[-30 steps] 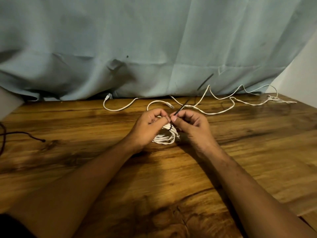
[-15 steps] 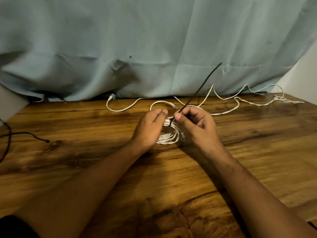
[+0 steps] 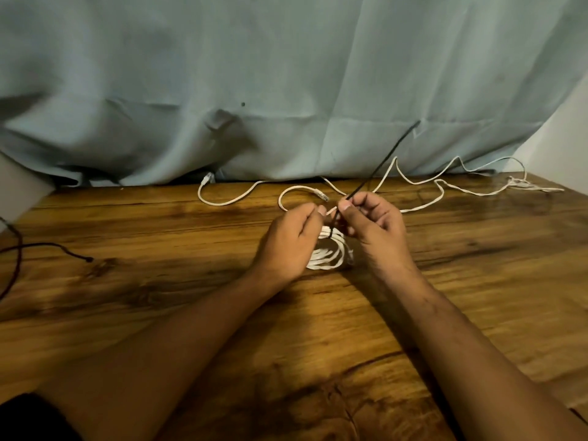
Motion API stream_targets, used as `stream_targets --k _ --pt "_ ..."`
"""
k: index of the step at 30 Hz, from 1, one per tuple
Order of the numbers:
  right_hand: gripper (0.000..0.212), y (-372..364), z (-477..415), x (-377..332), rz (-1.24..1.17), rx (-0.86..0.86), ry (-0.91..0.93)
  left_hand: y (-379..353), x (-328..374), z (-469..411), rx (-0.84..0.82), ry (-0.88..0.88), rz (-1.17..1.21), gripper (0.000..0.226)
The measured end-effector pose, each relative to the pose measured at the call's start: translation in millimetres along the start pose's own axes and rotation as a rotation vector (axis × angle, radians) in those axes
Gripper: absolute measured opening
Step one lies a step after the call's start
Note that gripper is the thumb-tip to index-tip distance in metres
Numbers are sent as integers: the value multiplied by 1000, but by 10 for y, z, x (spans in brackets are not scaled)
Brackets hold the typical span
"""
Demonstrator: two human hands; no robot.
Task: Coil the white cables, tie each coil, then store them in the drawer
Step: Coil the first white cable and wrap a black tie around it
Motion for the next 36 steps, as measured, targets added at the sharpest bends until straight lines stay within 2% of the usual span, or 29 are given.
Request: stream_targets --k 4,8,11,16,19,23,27,31,32,35,36 --pt "15 59 -56 102 -5 48 -93 3 128 22 -39 -162 -123 32" --pt "8 52 -54 138 38 25 -173 37 154 69 -56 -262 -223 30" --pt "7 94 -38 105 42 13 -221 23 161 82 -115 -242 -219 21" --pt "15 212 -73 65 36 53 -249 19 257 106 -279 -273 -202 33" --pt "17 239 -77 66 11 59 -287 28 246 87 -306 -295 -177 29" --pt "15 223 -40 106 -35 27 -340 24 174 105 -269 -266 -124 17" --pt "10 228 -65 126 30 -59 -364 67 111 69 -233 -180 -27 12" --pt "43 245 -60 119 73 -197 -398 123 21 35 -199 -82 40 14" --pt "41 237 -49 117 116 -249 -395 130 -8 34 -189 -63 57 14" --pt "11 202 0 103 224 -344 -361 141 -69 22 -154 -34 100 13" --pt "11 188 14 111 216 -341 -343 131 -75 20 -149 -29 112 13"
Point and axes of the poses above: each hand's wrist, its own z-axis away from the middle knuckle, its own y-axis out of the back of the hand, x = y × z, the point moved 3 cm from there along -z, towards the middle knuckle, and after that the axes turned 4 degrees about -y, right-handed, at the moved point
